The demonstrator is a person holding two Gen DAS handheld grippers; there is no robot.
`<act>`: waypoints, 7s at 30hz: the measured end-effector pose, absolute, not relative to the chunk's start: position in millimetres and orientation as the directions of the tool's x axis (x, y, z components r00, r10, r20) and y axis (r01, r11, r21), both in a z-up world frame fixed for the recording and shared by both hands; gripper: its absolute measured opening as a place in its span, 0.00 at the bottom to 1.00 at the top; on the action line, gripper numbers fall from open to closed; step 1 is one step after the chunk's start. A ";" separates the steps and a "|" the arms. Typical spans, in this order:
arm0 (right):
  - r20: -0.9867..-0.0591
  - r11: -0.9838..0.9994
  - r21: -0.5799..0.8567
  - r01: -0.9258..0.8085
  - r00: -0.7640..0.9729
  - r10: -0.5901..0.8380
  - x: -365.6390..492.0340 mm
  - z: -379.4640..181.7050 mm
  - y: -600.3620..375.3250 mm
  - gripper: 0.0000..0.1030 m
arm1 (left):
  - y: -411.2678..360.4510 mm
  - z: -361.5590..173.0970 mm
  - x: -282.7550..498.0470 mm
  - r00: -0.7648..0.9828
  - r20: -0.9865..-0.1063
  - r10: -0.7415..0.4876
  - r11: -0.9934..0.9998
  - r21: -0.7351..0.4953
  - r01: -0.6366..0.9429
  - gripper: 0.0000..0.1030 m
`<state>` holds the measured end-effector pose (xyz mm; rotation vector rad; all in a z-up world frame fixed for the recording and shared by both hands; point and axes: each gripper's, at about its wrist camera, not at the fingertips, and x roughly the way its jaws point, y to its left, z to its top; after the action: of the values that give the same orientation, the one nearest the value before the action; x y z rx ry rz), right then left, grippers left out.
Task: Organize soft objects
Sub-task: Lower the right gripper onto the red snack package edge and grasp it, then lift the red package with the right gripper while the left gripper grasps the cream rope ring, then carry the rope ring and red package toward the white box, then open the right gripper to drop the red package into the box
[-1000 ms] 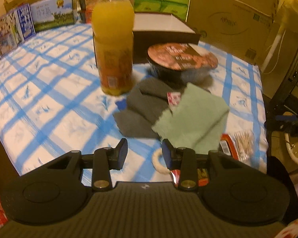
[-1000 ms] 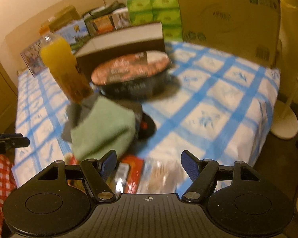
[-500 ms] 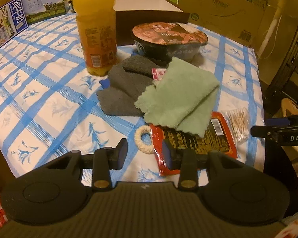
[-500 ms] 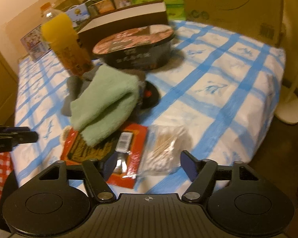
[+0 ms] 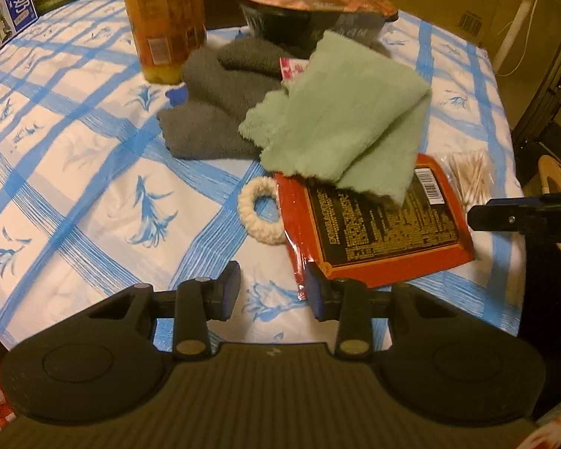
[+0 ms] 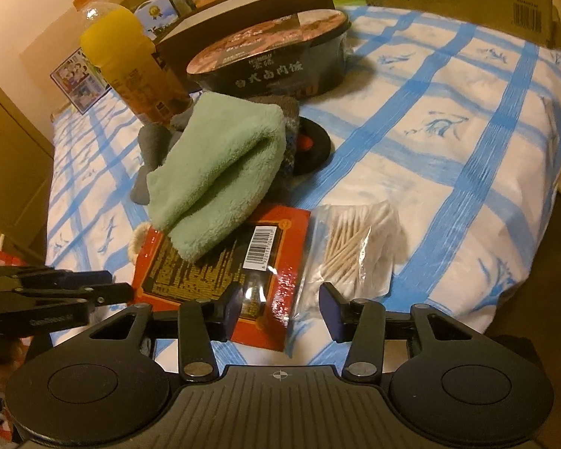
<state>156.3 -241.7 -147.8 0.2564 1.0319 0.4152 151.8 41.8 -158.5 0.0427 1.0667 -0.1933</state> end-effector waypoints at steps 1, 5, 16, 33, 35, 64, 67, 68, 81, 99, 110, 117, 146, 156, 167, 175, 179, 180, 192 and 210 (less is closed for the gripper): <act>-0.772 0.892 0.401 -0.211 0.446 0.452 156.8 -148.9 -241.3 0.46 | 42.1 -160.3 153.0 0.468 -0.873 -0.138 0.982 -0.061 0.176 0.33; -0.761 0.883 0.418 -0.213 0.449 0.469 160.2 -148.3 -240.5 0.46 | 40.6 -163.8 157.0 0.466 -0.875 -0.133 0.983 -0.055 0.176 0.33; -0.730 0.817 0.565 -0.114 0.394 0.559 164.5 -171.4 -250.2 0.45 | 44.5 -168.6 159.3 0.464 -0.874 -0.147 0.982 -0.074 0.172 0.35; -0.482 0.549 0.833 -0.072 0.394 0.783 165.7 -180.1 -272.0 0.23 | 55.1 -167.4 161.1 0.460 -0.872 -0.165 0.985 -0.122 0.121 0.32; -0.490 0.558 0.827 -0.076 0.391 0.779 167.6 -180.3 -268.2 0.21 | 55.5 -167.7 160.6 0.459 -0.873 -0.165 0.985 -0.123 0.120 0.32; -0.546 0.636 0.754 -0.162 0.383 0.745 169.8 -156.8 -242.5 0.00 | 77.5 -156.7 159.2 0.486 -0.866 -0.120 0.992 -0.087 0.090 0.29; -0.536 0.644 0.745 -0.176 0.417 0.734 163.5 -133.4 -255.6 0.00 | 81.2 -147.1 158.1 0.508 -0.853 -0.117 0.992 -0.079 0.095 0.28; -0.536 0.649 0.738 -0.183 0.425 0.729 163.4 -125.6 -258.8 0.00 | 81.6 -144.3 157.8 0.515 -0.849 -0.118 0.992 -0.078 0.098 0.28; -0.582 0.765 0.626 -0.148 0.564 0.586 150.4 -61.3 -299.4 0.00 | 68.2 -151.2 177.0 0.511 -0.851 -0.121 0.990 -0.066 0.124 0.30; -0.730 0.883 0.387 -0.263 0.497 0.469 159.8 -72.3 -259.1 0.01 | 68.0 -163.5 193.9 0.500 -0.859 -0.108 0.992 -0.058 0.116 0.32; -0.704 0.885 0.409 -0.222 0.540 0.461 163.0 -46.1 -272.3 0.01 | 67.6 -167.7 199.3 0.502 -0.857 -0.120 0.990 -0.064 0.128 0.18; -0.673 0.882 0.430 -0.194 0.582 0.456 162.6 -30.3 -288.8 0.01 | 68.9 -156.3 195.5 0.531 -0.839 -0.122 0.988 -0.052 0.144 0.14; -0.587 0.883 0.408 -0.232 0.674 0.448 237.7 9.5 -301.7 0.01 | 170.4 -51.4 248.7 0.705 -0.709 -0.019 0.999 0.023 0.049 0.14; -0.535 0.876 0.390 -0.284 0.704 0.467 284.2 33.3 -290.6 0.01 | 183.5 -22.7 299.9 0.759 -0.650 -0.044 0.995 0.037 0.089 0.14; -0.447 0.850 0.411 -0.331 0.739 0.504 375.4 54.6 -268.5 0.01 | 203.9 -3.6 386.3 0.805 -0.590 -0.067 0.989 0.066 0.131 0.14; -0.413 0.798 0.492 -0.349 0.714 0.566 462.1 38.3 -236.7 0.01 | 216.8 -6.0 462.7 0.806 -0.582 -0.105 0.981 0.072 0.180 0.14; -0.422 0.777 0.539 -0.325 0.694 0.583 499.3 18.5 -226.9 0.01 | 214.5 -11.6 496.0 0.798 -0.588 -0.130 0.976 0.068 0.208 0.14; -0.425 0.771 0.552 -0.317 0.689 0.587 507.6 13.4 -225.3 0.01 | 213.0 -13.1 503.9 0.794 -0.592 -0.141 0.974 0.061 0.218 0.14; -0.479 0.743 0.635 -0.211 0.647 0.593 583.5 -46.6 -210.8 0.01 | 166.9 -42.0 575.9 0.735 -0.638 -0.228 0.931 0.078 0.356 0.14; -0.576 0.826 0.538 -0.168 0.642 0.506 613.2 -84.7 -207.0 0.65 | 135.2 -72.0 602.7 0.677 -0.684 -0.270 0.894 0.084 0.441 0.17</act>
<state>613.2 -207.0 -84.7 0.4667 0.7868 0.4006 602.7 135.2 -72.0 0.2511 0.7239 -0.4038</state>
